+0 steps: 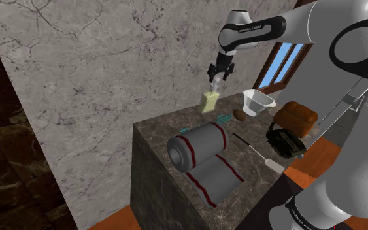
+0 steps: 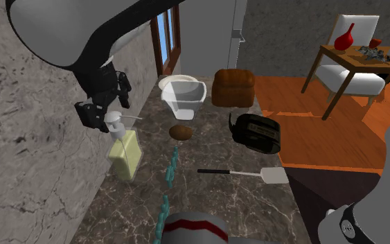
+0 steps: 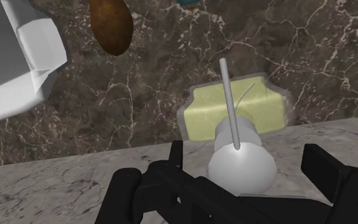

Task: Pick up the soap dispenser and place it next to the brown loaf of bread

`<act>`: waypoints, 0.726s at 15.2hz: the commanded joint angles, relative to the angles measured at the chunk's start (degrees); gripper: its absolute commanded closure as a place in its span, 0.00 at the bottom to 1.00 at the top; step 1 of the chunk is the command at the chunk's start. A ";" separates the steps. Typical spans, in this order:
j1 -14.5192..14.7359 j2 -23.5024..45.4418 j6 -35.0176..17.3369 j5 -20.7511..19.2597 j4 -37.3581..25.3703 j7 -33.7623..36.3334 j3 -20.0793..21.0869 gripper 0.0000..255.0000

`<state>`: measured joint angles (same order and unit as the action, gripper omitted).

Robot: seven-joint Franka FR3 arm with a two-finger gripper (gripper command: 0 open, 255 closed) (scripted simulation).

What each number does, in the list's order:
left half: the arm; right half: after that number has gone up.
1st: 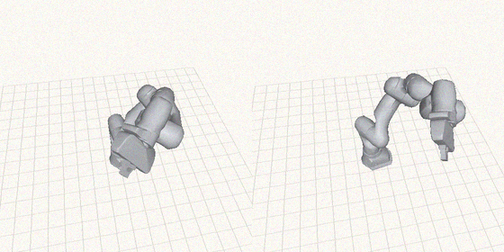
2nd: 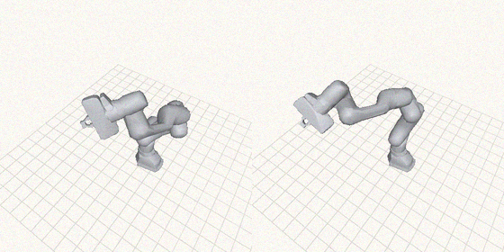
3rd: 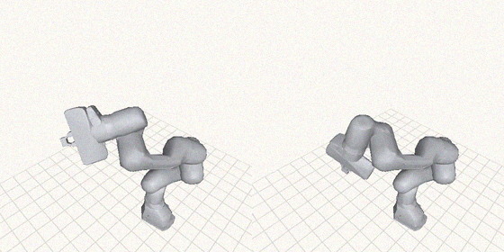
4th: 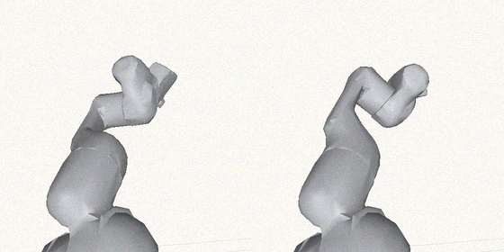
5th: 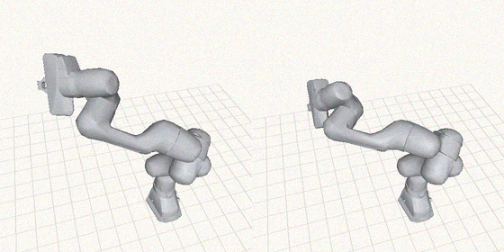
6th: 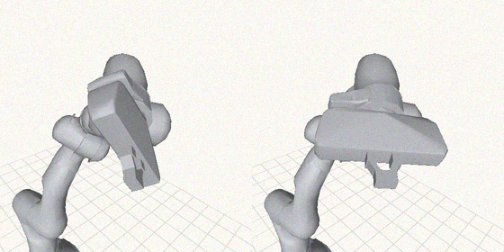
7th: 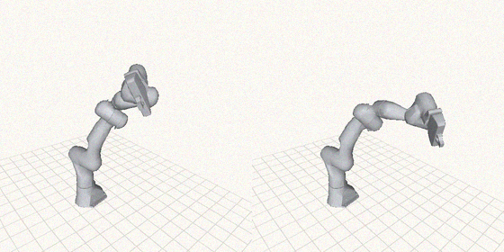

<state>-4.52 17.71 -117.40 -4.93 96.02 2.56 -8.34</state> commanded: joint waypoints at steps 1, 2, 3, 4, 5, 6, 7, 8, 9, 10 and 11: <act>-0.11 0.59 -1.40 0.03 0.79 -0.02 -0.03 0.00; -0.17 0.88 -2.06 0.05 1.16 -0.03 -0.04 0.00; -0.20 1.03 -2.44 0.06 1.38 -0.03 -0.05 0.00; -0.20 1.04 -2.43 0.07 1.37 -0.03 -0.05 0.00; -0.20 1.05 -2.43 0.07 1.36 -0.03 -0.05 0.00; -0.20 1.05 -2.43 0.07 1.36 -0.03 -0.05 0.00; -0.20 1.05 -2.43 0.07 1.36 -0.03 -0.05 0.00; -0.20 1.05 -2.43 0.07 1.36 -0.03 -0.05 0.00; -0.20 1.05 -2.43 0.07 1.36 -0.03 -0.05 0.00; -0.20 1.05 -2.42 0.07 1.35 -0.03 -0.05 0.00; -0.20 1.05 -2.42 0.07 1.35 -0.03 -0.05 1.00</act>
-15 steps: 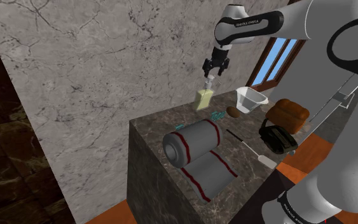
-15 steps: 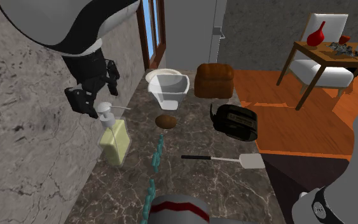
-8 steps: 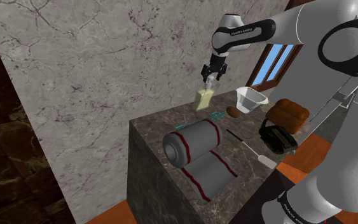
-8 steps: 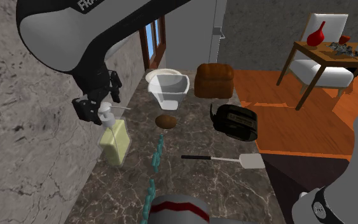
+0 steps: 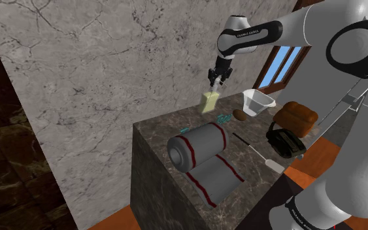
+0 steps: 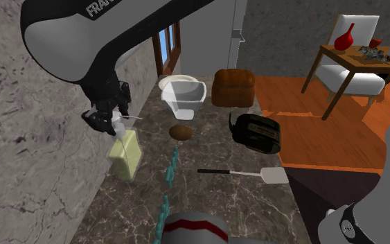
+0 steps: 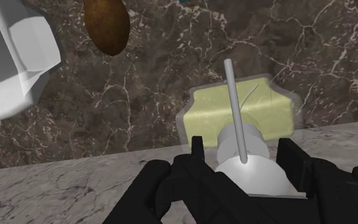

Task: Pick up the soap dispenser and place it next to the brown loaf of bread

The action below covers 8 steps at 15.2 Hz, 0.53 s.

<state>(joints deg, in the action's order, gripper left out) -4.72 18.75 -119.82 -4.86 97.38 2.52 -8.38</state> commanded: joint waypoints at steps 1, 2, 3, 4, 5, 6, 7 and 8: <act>0.00 0.00 0.00 0.00 0.00 0.00 0.00 1.00; 0.00 0.00 0.00 0.00 0.00 0.00 0.00 1.00; 0.00 0.00 0.00 0.00 0.00 0.00 0.00 1.00; -0.01 -0.01 -0.01 0.00 0.02 -0.01 0.00 1.00; 0.00 -0.02 -0.01 0.00 0.03 0.00 0.00 1.00; 0.00 -0.02 -0.02 0.00 0.04 0.00 0.00 1.00; 0.00 -0.02 -0.03 0.00 0.05 0.00 0.00 1.00; 0.00 -0.01 -0.04 0.00 0.05 0.00 0.00 1.00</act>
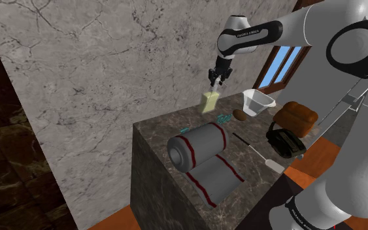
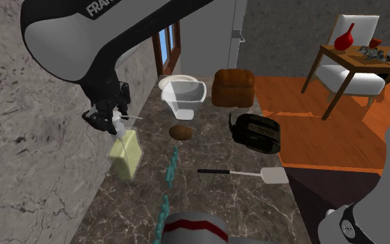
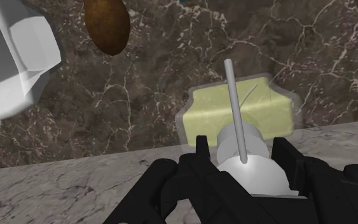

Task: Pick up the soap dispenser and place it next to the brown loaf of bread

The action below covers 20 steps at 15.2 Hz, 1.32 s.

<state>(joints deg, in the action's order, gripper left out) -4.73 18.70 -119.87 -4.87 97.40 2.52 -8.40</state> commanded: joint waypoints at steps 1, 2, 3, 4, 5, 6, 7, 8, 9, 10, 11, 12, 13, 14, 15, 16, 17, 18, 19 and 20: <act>0.01 0.05 0.04 0.01 -0.01 0.00 0.01 1.00; 0.02 -0.18 0.72 0.00 -0.46 -0.06 0.01 1.00; 0.03 -0.41 1.40 0.00 -0.92 -0.11 0.00 1.00; 0.04 -0.63 2.09 0.00 -1.39 -0.17 0.00 1.00; 0.05 -0.81 2.78 0.01 -1.91 -0.24 -0.01 1.00; 0.05 -0.99 3.48 0.01 -2.43 -0.30 -0.01 1.00; 0.06 -1.17 4.18 0.01 -2.96 -0.36 -0.02 1.00; 0.06 -1.33 4.88 0.02 -3.50 -0.42 -0.02 1.00; 0.07 -1.48 5.59 0.02 -4.06 -0.49 -0.02 1.00; 0.07 -1.63 6.30 0.03 -4.63 -0.55 -0.03 1.00; 0.07 -1.75 7.02 0.04 -5.23 -0.62 -0.03 1.00; 0.08 -1.87 7.74 0.05 -5.83 -0.68 -0.03 1.00; 0.08 -1.97 8.46 0.06 -6.46 -0.75 -0.04 1.00; 0.08 -2.06 9.19 0.07 -7.10 -0.82 -0.04 1.00; 0.08 -2.14 9.93 0.08 -7.76 -0.89 -0.05 1.00; 0.08 -2.21 10.67 0.09 -8.44 -0.96 -0.05 1.00; 0.07 -2.26 11.41 0.11 -9.13 -1.03 -0.05 1.00; 0.07 -2.30 12.16 0.13 -9.85 -1.11 -0.06 1.00; 0.06 -2.32 12.92 0.14 -10.58 -1.18 -0.06 1.00; 0.06 -2.33 13.68 0.16 -11.34 -1.26 -0.06 1.00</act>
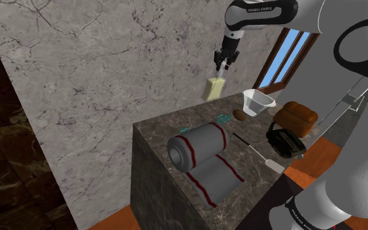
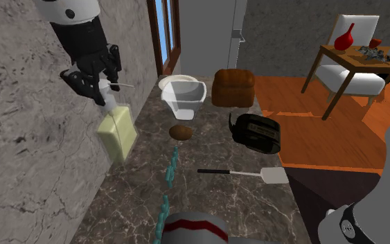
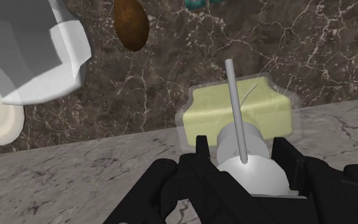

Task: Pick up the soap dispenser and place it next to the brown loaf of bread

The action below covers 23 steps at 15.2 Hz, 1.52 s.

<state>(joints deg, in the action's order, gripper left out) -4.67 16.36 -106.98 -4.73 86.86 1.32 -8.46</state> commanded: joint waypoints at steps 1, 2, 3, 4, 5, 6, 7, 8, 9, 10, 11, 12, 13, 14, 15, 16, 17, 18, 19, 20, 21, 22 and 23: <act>-0.01 0.01 1.56 0.04 -1.57 -0.13 0.00 1.00; -0.01 0.02 2.33 0.06 -2.37 -0.21 -0.01 1.00; -0.02 0.06 3.11 0.09 -3.19 -0.29 -0.01 1.00; -0.04 0.11 3.90 0.11 -4.03 -0.37 -0.02 1.00; -0.05 0.17 4.69 0.14 -4.89 -0.45 -0.02 1.00; -0.07 0.26 5.49 0.16 -5.78 -0.54 -0.03 1.00; -0.08 0.36 6.30 0.19 -6.69 -0.62 -0.03 1.00; -0.10 0.47 7.12 0.23 -7.63 -0.71 -0.04 1.00; -0.12 0.61 7.95 0.26 -8.60 -0.80 -0.04 1.00; -0.15 0.77 8.79 0.29 -9.59 -0.89 -0.05 1.00; -0.17 0.94 9.63 0.33 -10.62 -0.99 -0.06 1.00; -0.20 1.14 10.49 0.37 -11.68 -1.08 -0.06 1.00; -0.24 1.36 11.37 0.41 -12.78 -1.18 -0.07 1.00; -0.27 1.60 12.25 0.46 -13.91 -1.28 -0.08 1.00; -0.31 1.86 13.15 0.51 -15.08 -1.38 -0.09 1.00; -0.35 2.16 14.07 0.56 -16.29 -1.48 -0.09 1.00; -0.40 2.48 15.00 0.61 -17.55 -1.59 -0.10 1.00; -0.45 2.83 15.96 0.67 -18.86 -1.70 -0.11 1.00; -0.51 3.21 16.93 0.73 -20.22 -1.81 -0.12 1.00; -0.57 3.63 17.93 0.79 -21.65 -1.93 -0.13 1.00; -0.64 4.09 18.96 0.86 -23.14 -2.05 -0.14 1.00; -0.72 4.59 20.01 0.94 -24.70 -2.17 -0.15 1.00; -0.81 5.15 21.11 1.02 -26.35 -2.30 -0.17 1.00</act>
<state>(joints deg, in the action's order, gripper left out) -5.38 21.22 -86.76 -3.76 61.69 -0.81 -8.59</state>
